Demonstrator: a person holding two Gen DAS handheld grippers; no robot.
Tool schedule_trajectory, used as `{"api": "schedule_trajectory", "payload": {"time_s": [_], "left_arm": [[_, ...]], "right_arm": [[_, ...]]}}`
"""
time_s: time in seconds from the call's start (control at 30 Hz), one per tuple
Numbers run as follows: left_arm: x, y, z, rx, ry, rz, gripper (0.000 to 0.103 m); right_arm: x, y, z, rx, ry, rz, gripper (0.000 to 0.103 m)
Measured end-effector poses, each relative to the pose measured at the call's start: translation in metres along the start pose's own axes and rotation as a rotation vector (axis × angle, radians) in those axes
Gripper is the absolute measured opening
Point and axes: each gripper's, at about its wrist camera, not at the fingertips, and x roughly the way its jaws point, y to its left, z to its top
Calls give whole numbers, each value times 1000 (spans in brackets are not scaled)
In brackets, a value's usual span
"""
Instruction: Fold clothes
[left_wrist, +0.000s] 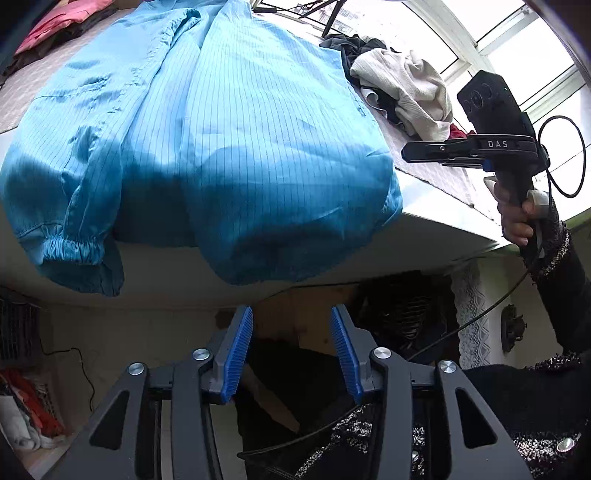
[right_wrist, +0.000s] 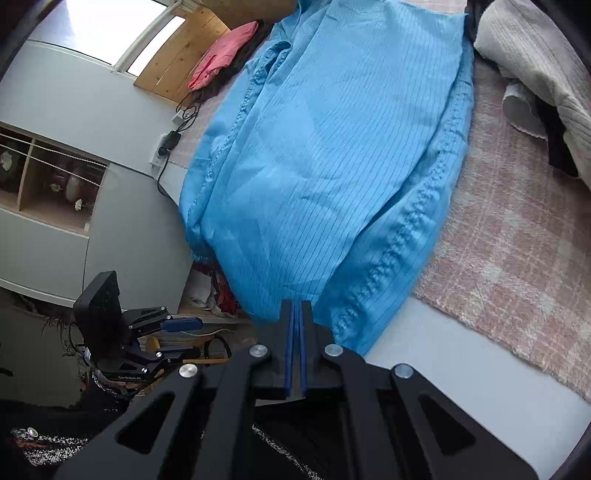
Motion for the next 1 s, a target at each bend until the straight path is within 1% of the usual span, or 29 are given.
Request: {"api": "schedule_trajectory", "payload": {"time_s": [0.03, 0.07, 0.13, 0.2, 0.23, 0.27, 0.33, 0.43, 0.5, 0.67, 0.73, 0.8, 0.87, 0.93, 0.97, 1.0], "left_arm": [[3, -3, 1, 14, 3, -3, 42], [6, -6, 2, 28, 11, -1, 42], [9, -11, 4, 53, 23, -2, 42], [8, -13, 3, 66, 27, -9, 42], [7, -12, 2, 68, 26, -11, 43], [5, -12, 1, 69, 26, -14, 43], [2, -9, 0, 71, 26, -4, 43], [-1, -3, 0, 75, 23, 32, 43], [-2, 1, -1, 76, 29, 53, 43], [-2, 8, -4, 78, 40, 64, 43], [0, 7, -5, 77, 45, 59, 43], [2, 4, -4, 85, 46, 43, 43], [6, -2, -1, 102, 44, 37, 43], [12, -9, 3, 118, 45, 25, 43], [16, -13, 5, 127, 46, 19, 43], [18, -20, 8, 143, 41, 18, 43]], "right_arm": [[8, -5, -1, 9, 24, -41, 3], [15, -7, -1, 16, 35, -53, 3], [18, -12, 0, 75, 25, 20, 6], [15, -10, 2, 67, 0, 31, 13], [13, -8, 3, 62, -13, 35, 22], [10, -7, 4, 57, -25, 39, 24], [14, -5, 7, 44, -22, -3, 24], [23, 4, 8, 6, -11, -31, 23], [24, 14, 7, -34, -20, -60, 4], [11, 41, 3, -142, -87, -146, 1], [2, 40, 4, -126, -100, -129, 1], [-5, 32, 0, -102, -94, -138, 1], [-7, 20, -9, -49, -81, -133, 1], [-1, 8, -15, -11, -56, -156, 1], [3, 3, -15, -2, -61, -160, 2], [7, -1, -13, 19, -53, -144, 2]]}}
